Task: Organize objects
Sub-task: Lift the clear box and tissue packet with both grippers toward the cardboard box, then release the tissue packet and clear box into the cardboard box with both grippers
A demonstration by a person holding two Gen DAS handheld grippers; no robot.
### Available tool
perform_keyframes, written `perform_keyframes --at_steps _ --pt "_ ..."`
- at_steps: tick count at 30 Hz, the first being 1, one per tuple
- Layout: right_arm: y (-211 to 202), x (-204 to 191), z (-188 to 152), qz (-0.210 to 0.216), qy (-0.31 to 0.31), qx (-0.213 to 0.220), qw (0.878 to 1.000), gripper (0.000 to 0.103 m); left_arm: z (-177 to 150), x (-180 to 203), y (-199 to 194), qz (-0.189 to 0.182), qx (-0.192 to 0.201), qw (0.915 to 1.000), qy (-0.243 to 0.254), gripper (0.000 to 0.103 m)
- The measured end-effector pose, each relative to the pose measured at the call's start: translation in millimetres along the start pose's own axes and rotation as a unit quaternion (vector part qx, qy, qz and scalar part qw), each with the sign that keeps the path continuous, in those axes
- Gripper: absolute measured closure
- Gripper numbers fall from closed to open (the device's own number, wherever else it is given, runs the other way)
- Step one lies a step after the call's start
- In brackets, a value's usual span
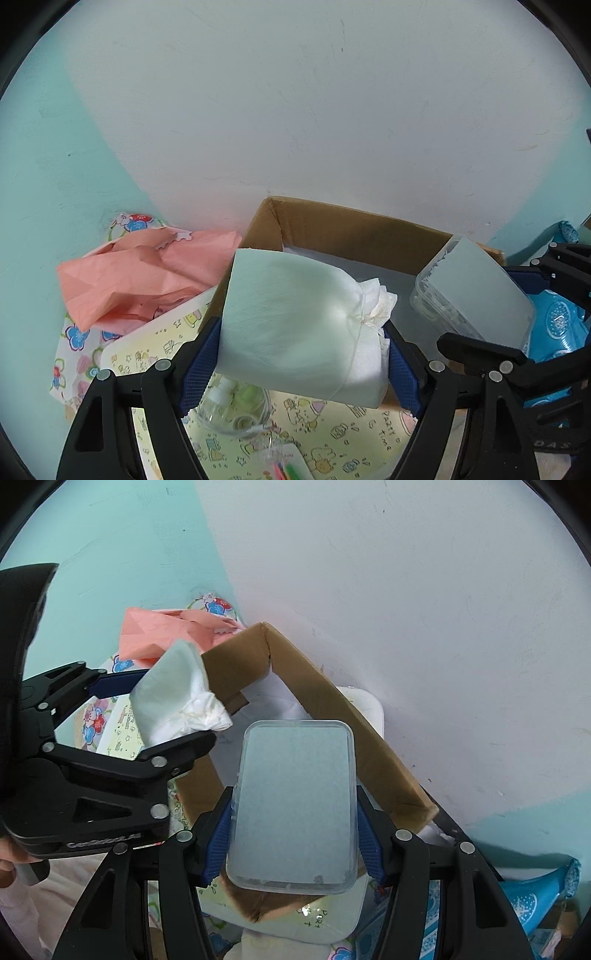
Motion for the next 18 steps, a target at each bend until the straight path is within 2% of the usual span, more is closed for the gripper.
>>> perform_keyframes --at_steps 8,9,14,18 --pt "20.6 10.1 -0.2 0.001 0.004 -0.017 1.000 0.041 1.2 3.7 30.0 0.001 -0.020 0.9997 0.011 0.020" --pt "23.0 10.7 -0.9 0.001 0.005 -0.019 1.000 0.041 0.1 3.9 33.1 0.001 -0.022 0.9994 0.025 0.019" --pt "34.1 12.0 -4.1 -0.001 0.000 -0.029 1.000 0.041 -3.3 4.6 41.5 0.021 -0.032 0.9981 0.049 0.015" --pt "39.4 17.6 -3.4 -0.002 0.005 -0.032 0.999 0.041 -5.4 2.0 44.1 0.038 -0.049 0.9966 0.053 0.007"
Point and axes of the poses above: each gripper's, at about its wrist camera, not at the fingertips, and y roughly the way its jaws point, x to its right, z to its top, the point moved 4 cm from there along y, roughly the way its jaws point, and after that the axes turned 2 degrees about z, right-handed, at the moved point
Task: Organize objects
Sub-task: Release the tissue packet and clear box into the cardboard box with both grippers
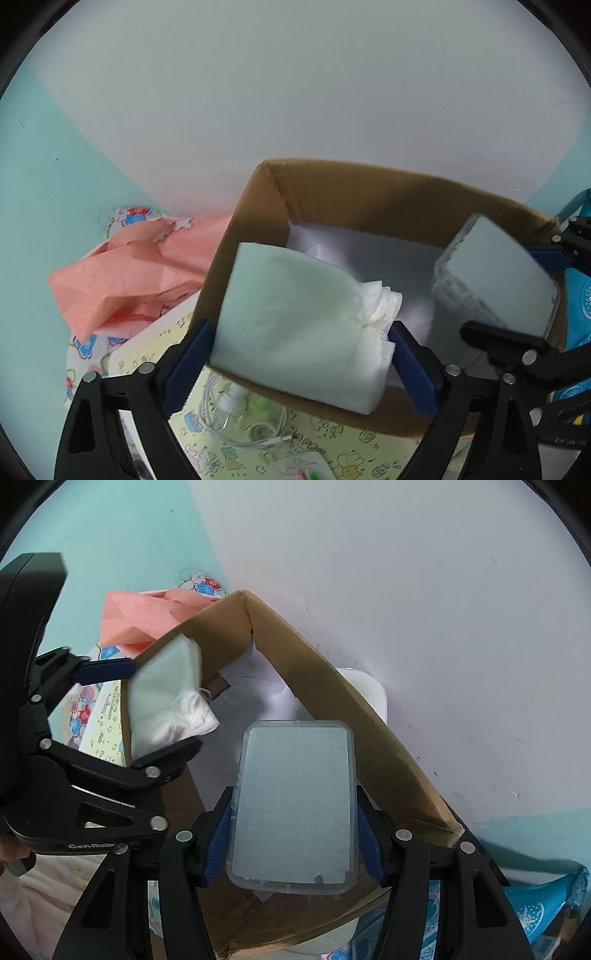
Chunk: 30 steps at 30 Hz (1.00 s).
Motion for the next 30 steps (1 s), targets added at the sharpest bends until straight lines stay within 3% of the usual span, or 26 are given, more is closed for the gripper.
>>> perform_keyframes --at_steps 6,14,18,19,23,30 --pt "-1.5 3.9 0.5 0.005 0.009 0.003 1.000 0.041 -1.9 2.8 -12.4 0.040 0.016 0.9984 0.037 0.001" --pt "-2.1 6.0 1.4 0.008 0.007 -0.001 1.000 0.040 -5.0 -6.0 -3.0 -0.007 0.002 0.9997 0.022 0.001" --pt "2.4 -0.8 5.2 0.006 -0.002 -0.009 1.000 0.038 -6.7 -4.2 -0.5 -0.010 -0.003 0.9997 0.021 0.001" --pt "2.8 -1.5 5.9 0.006 -0.002 -0.007 1.000 0.037 -7.3 -4.6 0.1 -0.009 -0.001 0.9997 0.023 0.001" --pt "-0.4 -0.7 8.2 -0.010 -0.002 0.004 1.000 0.016 -8.9 -6.8 2.9 -0.015 -0.006 0.9997 0.016 0.001" --pt "-9.0 -1.4 7.0 -0.014 0.005 0.011 1.000 0.011 -12.5 -11.8 -4.0 -0.057 -0.009 0.9983 -0.010 0.000"
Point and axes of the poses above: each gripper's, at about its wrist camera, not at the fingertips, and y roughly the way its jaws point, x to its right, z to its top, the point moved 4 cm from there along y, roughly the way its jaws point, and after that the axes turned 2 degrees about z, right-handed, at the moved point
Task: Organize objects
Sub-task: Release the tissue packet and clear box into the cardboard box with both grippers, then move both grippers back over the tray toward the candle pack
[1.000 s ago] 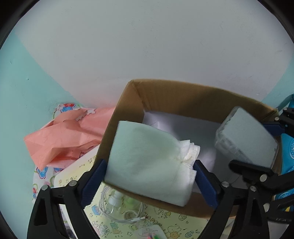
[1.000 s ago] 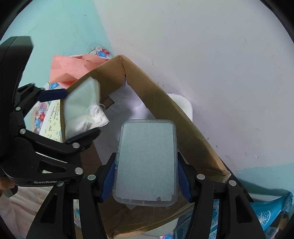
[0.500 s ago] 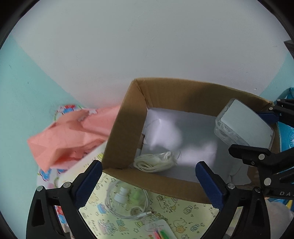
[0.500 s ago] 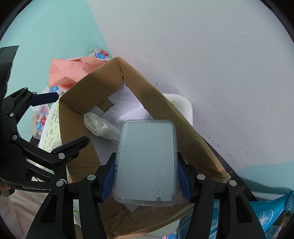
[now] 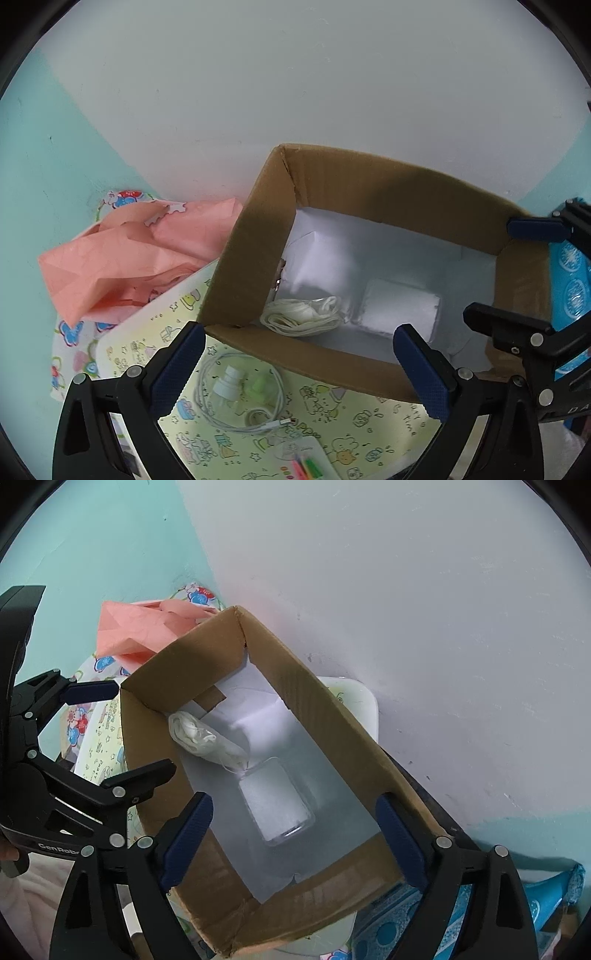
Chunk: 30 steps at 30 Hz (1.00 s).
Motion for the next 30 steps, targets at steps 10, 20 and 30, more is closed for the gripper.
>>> perform_keyframes --at_steps 10,20,30 --pt "-14.7 -6.6 -13.0 -0.013 0.004 0.000 1.000 0.011 -10.8 3.4 -18.1 -0.022 0.015 0.9996 -0.006 0.000" --pt "-25.8 -18.8 -24.3 -0.035 -0.004 0.002 0.999 0.010 -32.5 8.1 -28.5 -0.018 0.022 0.9996 0.001 0.000" --pt "-40.5 -47.8 -32.2 -0.030 -0.020 0.010 0.999 0.009 -57.9 0.2 -47.1 -0.012 0.025 0.9996 -0.005 0.000"
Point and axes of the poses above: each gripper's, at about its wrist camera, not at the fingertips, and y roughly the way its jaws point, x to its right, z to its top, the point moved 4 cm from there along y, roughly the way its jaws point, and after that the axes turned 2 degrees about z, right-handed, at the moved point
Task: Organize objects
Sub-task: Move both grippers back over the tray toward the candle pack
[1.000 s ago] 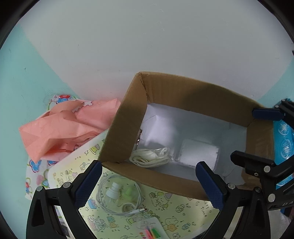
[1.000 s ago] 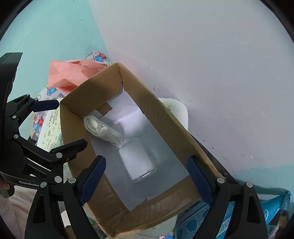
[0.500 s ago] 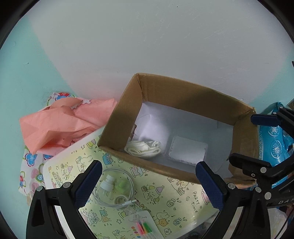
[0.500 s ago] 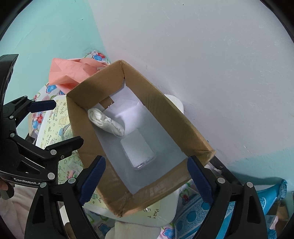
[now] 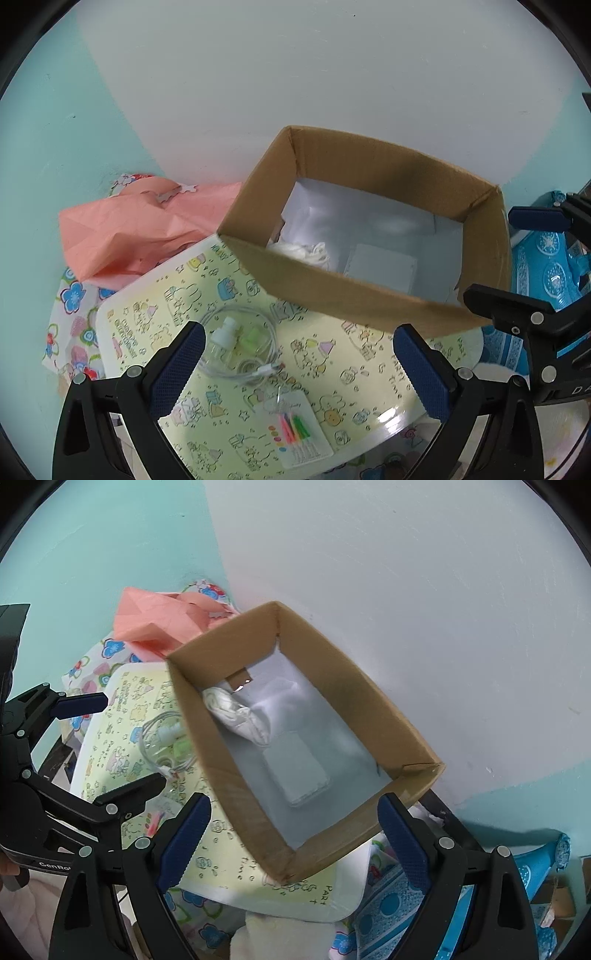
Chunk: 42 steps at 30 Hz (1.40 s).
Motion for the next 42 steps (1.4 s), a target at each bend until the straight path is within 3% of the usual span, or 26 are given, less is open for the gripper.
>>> perform_keyframes --at_steps 19,42 --pt "-12.0 -60.7 -20.0 0.021 -0.030 0.003 0.999 0.009 -56.7 -29.0 -31.8 0.020 0.005 0.9996 -0.020 0.000" --pt "31.6 -109.0 -31.9 0.054 -0.054 -0.032 0.997 0.009 -105.3 -64.5 -12.3 0.020 0.006 0.9994 -0.027 0.001"
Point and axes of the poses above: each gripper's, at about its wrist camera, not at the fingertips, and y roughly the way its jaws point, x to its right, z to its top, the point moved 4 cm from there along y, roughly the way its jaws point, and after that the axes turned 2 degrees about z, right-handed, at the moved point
